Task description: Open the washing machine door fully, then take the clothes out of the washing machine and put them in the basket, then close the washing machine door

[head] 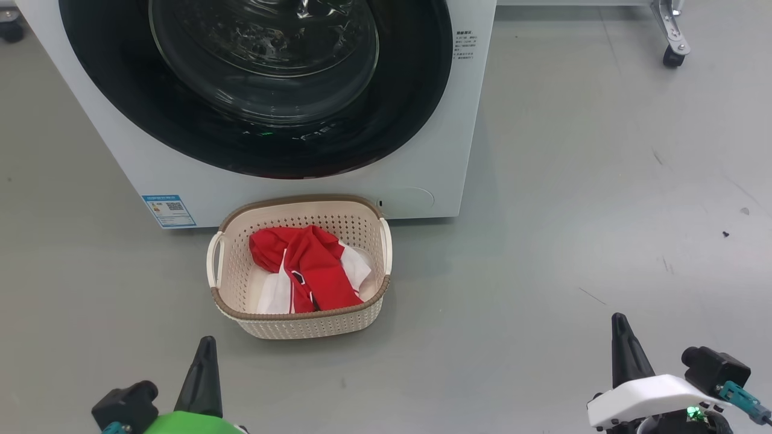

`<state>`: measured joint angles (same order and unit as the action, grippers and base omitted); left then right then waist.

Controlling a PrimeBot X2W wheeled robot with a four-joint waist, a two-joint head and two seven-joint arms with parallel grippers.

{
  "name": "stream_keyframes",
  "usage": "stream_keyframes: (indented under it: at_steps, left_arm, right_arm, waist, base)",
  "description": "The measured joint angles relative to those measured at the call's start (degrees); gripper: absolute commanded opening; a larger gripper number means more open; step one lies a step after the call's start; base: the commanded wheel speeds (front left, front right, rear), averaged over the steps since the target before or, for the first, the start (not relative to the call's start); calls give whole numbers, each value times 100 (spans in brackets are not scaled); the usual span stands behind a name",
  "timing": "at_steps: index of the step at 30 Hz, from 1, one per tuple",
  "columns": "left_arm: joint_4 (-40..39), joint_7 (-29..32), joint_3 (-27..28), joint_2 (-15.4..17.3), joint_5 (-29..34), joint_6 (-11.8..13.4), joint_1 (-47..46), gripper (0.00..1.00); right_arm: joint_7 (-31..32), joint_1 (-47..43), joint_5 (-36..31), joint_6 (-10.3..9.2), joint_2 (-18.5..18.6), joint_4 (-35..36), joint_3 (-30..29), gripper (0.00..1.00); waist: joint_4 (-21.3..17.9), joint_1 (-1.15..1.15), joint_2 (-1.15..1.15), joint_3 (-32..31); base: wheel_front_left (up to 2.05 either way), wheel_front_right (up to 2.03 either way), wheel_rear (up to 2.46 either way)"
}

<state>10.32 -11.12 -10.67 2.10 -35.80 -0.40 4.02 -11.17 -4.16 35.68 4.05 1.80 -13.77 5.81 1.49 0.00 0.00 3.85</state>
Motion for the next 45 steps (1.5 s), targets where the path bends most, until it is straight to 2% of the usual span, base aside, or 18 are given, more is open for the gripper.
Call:
stream_keyframes:
  at_steps: [45]
  left_arm:
    - [196,756,531,230,-3548,-347,-302,0]
  right_arm:
    - [803,370,3534,121,212,-37,-483,0]
  waist:
    - [-88,0,0,-213]
  base:
    - [0,0,0]
